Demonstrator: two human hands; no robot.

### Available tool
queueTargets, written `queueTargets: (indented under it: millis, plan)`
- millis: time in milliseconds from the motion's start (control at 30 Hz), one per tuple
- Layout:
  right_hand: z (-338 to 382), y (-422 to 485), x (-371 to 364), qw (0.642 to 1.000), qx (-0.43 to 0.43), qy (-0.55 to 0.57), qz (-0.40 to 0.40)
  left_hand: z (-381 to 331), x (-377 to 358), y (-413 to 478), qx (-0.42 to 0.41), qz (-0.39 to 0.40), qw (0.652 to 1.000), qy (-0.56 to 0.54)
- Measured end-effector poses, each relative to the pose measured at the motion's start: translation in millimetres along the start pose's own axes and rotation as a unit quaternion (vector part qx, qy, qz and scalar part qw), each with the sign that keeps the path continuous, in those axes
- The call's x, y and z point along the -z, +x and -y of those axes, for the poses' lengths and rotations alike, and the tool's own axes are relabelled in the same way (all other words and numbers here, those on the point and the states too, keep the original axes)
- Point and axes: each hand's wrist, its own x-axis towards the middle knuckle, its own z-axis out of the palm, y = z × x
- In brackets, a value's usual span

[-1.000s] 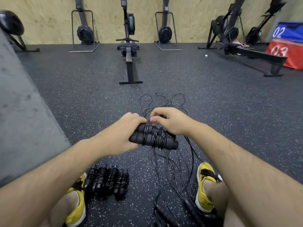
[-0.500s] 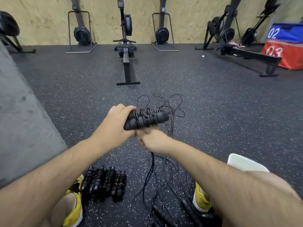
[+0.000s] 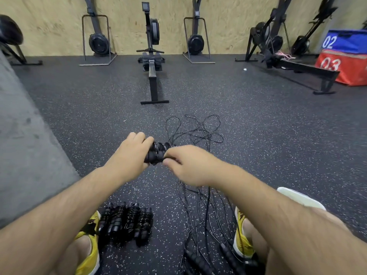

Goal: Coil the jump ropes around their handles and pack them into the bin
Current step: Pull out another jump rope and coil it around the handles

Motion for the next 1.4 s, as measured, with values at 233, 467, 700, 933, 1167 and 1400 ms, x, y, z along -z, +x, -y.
queueTargets:
  millis: [233,467,700,933,1167,1400]
  plan:
    - [-55.2,25.3,14.1,0.991,0.007,0.099,-0.088,-19.7,21.9,-13.1,-0.129,0.057,0.965,-0.219]
    - [-58.4,20.5,0.6,0.905,-0.068,0.42,0.02,-26.6,38.0,-22.0,-0.068,0.043,0.936,-0.342]
    - [-25.1,2.1,-16.3,0.939,-0.101,0.324,0.06,-28.3,41.2,-9.6,-0.034,-0.063,0.959,-0.273]
    - [10.8,-1.6,-37.2,0.98,-0.065,0.142,0.125,4.2,10.8,6.3,0.063,-0.081,0.994,-0.035]
    - [4.0,-4.4,11.0,0.994,0.015,-0.078,-0.074,-1.9,1.5,-0.6,-0.052,-0.002,0.998,0.026]
    - [-58.0,29.1,24.9,0.988,0.038,0.117,-0.093,-37.5,38.6,-19.6,-0.125,0.037,0.95,-0.283]
